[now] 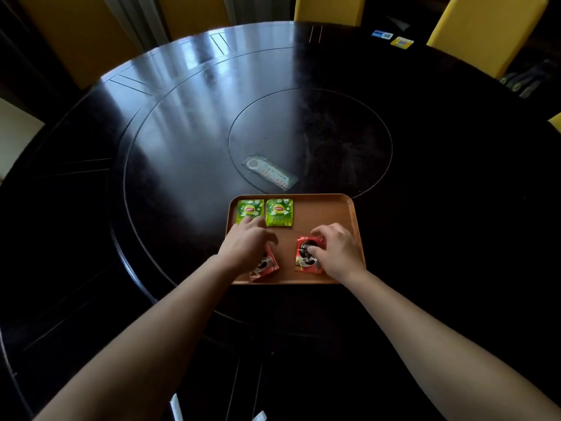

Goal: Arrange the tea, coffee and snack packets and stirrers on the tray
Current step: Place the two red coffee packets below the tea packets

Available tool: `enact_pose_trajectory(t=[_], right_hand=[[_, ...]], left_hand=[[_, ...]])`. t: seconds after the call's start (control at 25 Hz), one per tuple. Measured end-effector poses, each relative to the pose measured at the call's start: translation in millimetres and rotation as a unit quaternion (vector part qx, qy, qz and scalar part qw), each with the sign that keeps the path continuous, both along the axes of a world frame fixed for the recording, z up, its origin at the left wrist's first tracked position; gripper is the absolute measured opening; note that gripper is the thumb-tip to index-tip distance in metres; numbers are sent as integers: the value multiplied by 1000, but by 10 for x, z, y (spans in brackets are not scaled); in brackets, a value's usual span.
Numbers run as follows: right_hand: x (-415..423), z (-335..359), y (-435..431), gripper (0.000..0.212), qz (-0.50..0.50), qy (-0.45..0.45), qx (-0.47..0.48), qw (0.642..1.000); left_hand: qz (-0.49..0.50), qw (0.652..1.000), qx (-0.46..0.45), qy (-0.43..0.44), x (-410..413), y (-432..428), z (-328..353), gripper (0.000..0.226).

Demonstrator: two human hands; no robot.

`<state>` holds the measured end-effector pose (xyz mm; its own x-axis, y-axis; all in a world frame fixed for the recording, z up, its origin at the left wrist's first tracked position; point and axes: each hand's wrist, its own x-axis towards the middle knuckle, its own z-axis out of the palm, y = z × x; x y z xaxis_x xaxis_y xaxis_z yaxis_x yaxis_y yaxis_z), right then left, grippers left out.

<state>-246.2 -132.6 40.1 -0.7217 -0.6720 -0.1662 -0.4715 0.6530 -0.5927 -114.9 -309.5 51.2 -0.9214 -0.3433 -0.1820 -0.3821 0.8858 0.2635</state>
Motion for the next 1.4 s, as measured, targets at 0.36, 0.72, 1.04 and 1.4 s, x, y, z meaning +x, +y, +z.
enact_pose_trajectory(t=[0.36,0.72,1.04,1.4], right_hand=[[201,-106,250,37,41,138,39,989],[363,-185,-97,31,81,135,51,986],[507,-206,-171,32,52,158,52,985],[575,-202,-404,31,35,165,67,983]], left_hand=[[-1,997,-64,34,701,412,-280,41],[14,999,-33,30,718,263,-328,34],[1,997,-53,58,817,141,-343,41],[-7,997,-46,64,738,-43,-353,43]])
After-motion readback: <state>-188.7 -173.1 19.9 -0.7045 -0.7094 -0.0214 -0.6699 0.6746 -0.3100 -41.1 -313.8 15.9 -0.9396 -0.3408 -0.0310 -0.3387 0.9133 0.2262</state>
